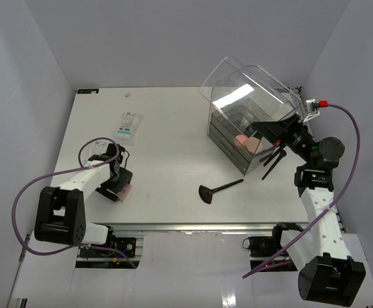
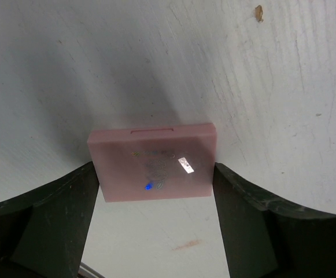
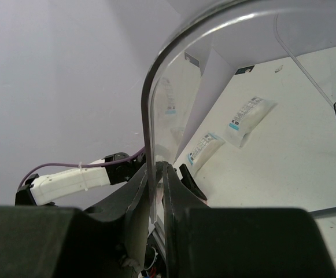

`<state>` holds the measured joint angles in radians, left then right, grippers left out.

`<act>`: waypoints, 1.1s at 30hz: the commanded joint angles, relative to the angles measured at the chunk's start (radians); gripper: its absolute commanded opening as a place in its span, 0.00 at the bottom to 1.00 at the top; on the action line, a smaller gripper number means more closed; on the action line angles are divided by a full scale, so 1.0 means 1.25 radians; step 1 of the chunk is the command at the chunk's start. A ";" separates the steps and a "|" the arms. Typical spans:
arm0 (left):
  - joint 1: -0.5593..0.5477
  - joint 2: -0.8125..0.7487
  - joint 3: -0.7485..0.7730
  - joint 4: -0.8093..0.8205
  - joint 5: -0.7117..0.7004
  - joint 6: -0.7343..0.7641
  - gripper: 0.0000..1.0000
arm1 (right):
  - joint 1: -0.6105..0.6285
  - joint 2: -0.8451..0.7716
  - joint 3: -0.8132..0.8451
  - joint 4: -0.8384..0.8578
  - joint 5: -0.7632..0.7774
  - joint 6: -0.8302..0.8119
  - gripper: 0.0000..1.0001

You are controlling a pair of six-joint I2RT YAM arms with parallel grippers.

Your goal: Organize the makeup

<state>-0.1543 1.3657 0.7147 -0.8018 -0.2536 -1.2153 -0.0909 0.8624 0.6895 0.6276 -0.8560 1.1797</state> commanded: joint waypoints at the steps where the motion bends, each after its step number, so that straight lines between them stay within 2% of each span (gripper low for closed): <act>1: 0.003 -0.050 -0.014 0.036 -0.002 0.019 0.73 | -0.002 -0.029 0.003 0.076 -0.018 0.011 0.17; 2: 0.002 -0.068 -0.018 0.042 0.005 0.024 0.67 | -0.002 -0.030 0.002 0.076 -0.018 0.011 0.17; 5: 0.001 -0.101 -0.035 0.065 0.032 0.052 0.62 | -0.004 -0.030 0.002 0.075 -0.018 0.012 0.17; 9: -0.013 -0.161 -0.063 0.142 0.151 0.114 0.52 | -0.006 -0.032 0.002 0.075 -0.020 0.012 0.17; 10: -0.029 -0.202 -0.071 0.197 0.177 0.128 0.50 | -0.006 -0.032 0.002 0.076 -0.020 0.011 0.17; 11: -0.030 -0.229 -0.080 0.198 0.206 0.144 0.50 | -0.006 -0.033 0.002 0.075 -0.020 0.009 0.17; 13: -0.065 -0.292 -0.115 0.340 0.342 0.195 0.44 | -0.006 -0.033 0.003 0.067 -0.020 0.001 0.17; 15: -0.136 -0.290 -0.112 0.503 0.403 0.251 0.36 | -0.007 -0.033 0.003 0.067 -0.020 -0.002 0.17; 17: -0.222 -0.244 -0.091 0.609 0.406 0.282 0.34 | -0.008 -0.032 0.004 0.063 -0.018 -0.005 0.17; 21: -0.312 -0.101 -0.042 0.867 0.476 0.327 0.30 | -0.013 -0.028 0.008 0.056 -0.018 -0.010 0.17; 24: -0.379 0.034 0.091 0.937 0.471 0.426 0.29 | -0.015 -0.027 0.009 0.052 -0.017 -0.013 0.17; 29: -0.462 0.182 0.210 1.120 0.401 0.527 0.30 | -0.020 -0.024 0.013 0.041 -0.017 -0.021 0.17; 33: -0.494 0.256 0.229 1.277 0.336 0.579 0.30 | -0.021 -0.021 0.015 0.031 -0.018 -0.027 0.17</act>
<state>-0.7358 1.6321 0.9586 0.4881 0.2537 -0.6196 -0.1112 0.8524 0.6888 0.6216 -0.8690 1.1675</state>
